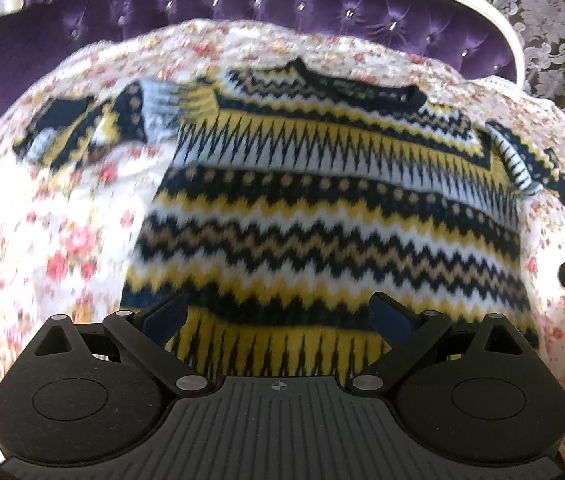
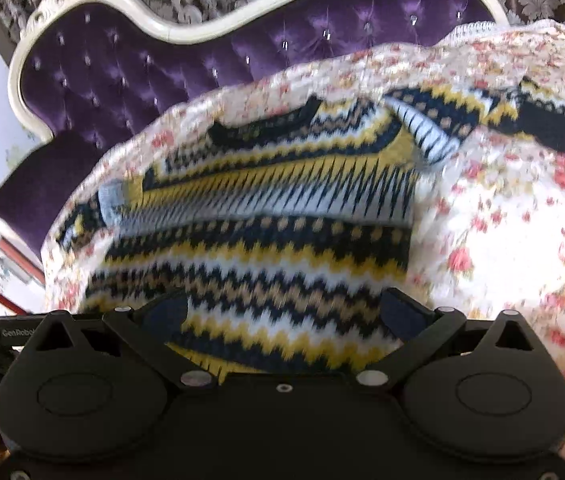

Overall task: Fold small clothes
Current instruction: 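Grasp the dark sleeve cuff with the right gripper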

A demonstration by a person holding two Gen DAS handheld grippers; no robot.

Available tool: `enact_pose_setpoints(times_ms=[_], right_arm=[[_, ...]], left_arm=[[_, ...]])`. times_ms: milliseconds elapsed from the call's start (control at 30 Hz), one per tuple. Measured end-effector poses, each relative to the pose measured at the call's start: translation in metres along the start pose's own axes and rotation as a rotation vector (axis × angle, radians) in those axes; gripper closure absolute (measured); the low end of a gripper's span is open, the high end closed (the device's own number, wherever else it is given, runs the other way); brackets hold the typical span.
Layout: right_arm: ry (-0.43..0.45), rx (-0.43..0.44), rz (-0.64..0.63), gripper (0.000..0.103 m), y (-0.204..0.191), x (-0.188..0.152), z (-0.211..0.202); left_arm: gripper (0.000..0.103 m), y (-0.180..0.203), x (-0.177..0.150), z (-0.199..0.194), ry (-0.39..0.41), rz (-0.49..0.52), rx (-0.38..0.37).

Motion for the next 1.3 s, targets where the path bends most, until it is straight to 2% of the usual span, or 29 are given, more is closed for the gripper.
enact_pose_setpoints(times_ms=[200, 333, 400, 467, 500, 533, 600, 700, 900, 967, 1067, 1167, 1200, 1233, 1267, 1300], right_arm=[[0.131, -0.084, -0.077, 0.001, 0.03, 0.049, -0.013], [0.23, -0.16, -0.092, 0.0, 0.065, 0.089, -0.014], [0.249, -0.212, -0.099, 0.001, 0.086, 0.105, -0.008], [0.245, -0.28, -0.115, 0.001, 0.111, 0.119, 0.001], [0.24, -0.311, -0.128, 0.006, 0.12, 0.123, 0.006], [0.232, -0.347, -0.147, 0.021, 0.131, 0.128, 0.012], [0.206, -0.397, -0.157, 0.038, 0.151, 0.136, 0.026], [0.2, -0.398, -0.108, 0.039, 0.171, 0.148, 0.042], [0.198, -0.394, -0.103, 0.039, 0.18, 0.159, 0.071], [0.184, -0.396, -0.099, 0.039, 0.183, 0.159, 0.081], [0.158, -0.426, -0.117, 0.035, 0.189, 0.157, 0.093], [0.15, -0.402, -0.126, 0.036, 0.192, 0.157, 0.09], [0.147, -0.392, -0.109, 0.049, 0.194, 0.159, 0.088], [0.143, -0.389, -0.089, 0.078, 0.197, 0.16, 0.084], [0.143, -0.376, -0.065, 0.088, 0.201, 0.164, 0.078], [0.146, -0.365, -0.038, 0.089, 0.205, 0.167, 0.072]], left_arm=[[0.005, 0.008, 0.04, 0.01, 0.13, 0.062, 0.025], [0.005, 0.015, 0.063, 0.028, 0.195, 0.068, -0.02], [0.005, 0.016, 0.072, 0.042, 0.206, 0.057, -0.036], [0.005, 0.016, 0.078, 0.055, 0.208, 0.055, -0.018], [0.005, 0.016, 0.081, 0.06, 0.215, 0.056, -0.004], [0.005, 0.017, 0.084, 0.065, 0.226, 0.063, 0.01], [0.005, 0.019, 0.09, 0.075, 0.244, 0.081, 0.034], [0.006, 0.023, 0.097, 0.091, 0.245, 0.095, 0.054], [0.006, 0.028, 0.096, 0.125, 0.209, 0.111, 0.07], [0.005, 0.026, 0.094, 0.128, 0.226, 0.079, 0.055], [0.004, 0.027, 0.094, 0.131, 0.215, 0.099, 0.055], [0.003, 0.027, 0.095, 0.133, 0.2, 0.106, 0.056], [0.002, 0.028, 0.095, 0.135, 0.199, 0.11, 0.059], [0.001, 0.028, 0.096, 0.136, 0.199, 0.114, 0.062], [0.0, 0.028, 0.096, 0.137, 0.2, 0.117, 0.067], [0.0, 0.028, 0.096, 0.138, 0.2, 0.116, 0.069]])
Point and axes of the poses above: each gripper's, at about its wrist camera, not at the fingertips, and z roughly the way its jaws point, y to its right, x to its top, the point moved 8 cm from there along z, roughly the way its jaws point, and after that the axes turned 10 degrees about z, right-handed, at the moved point
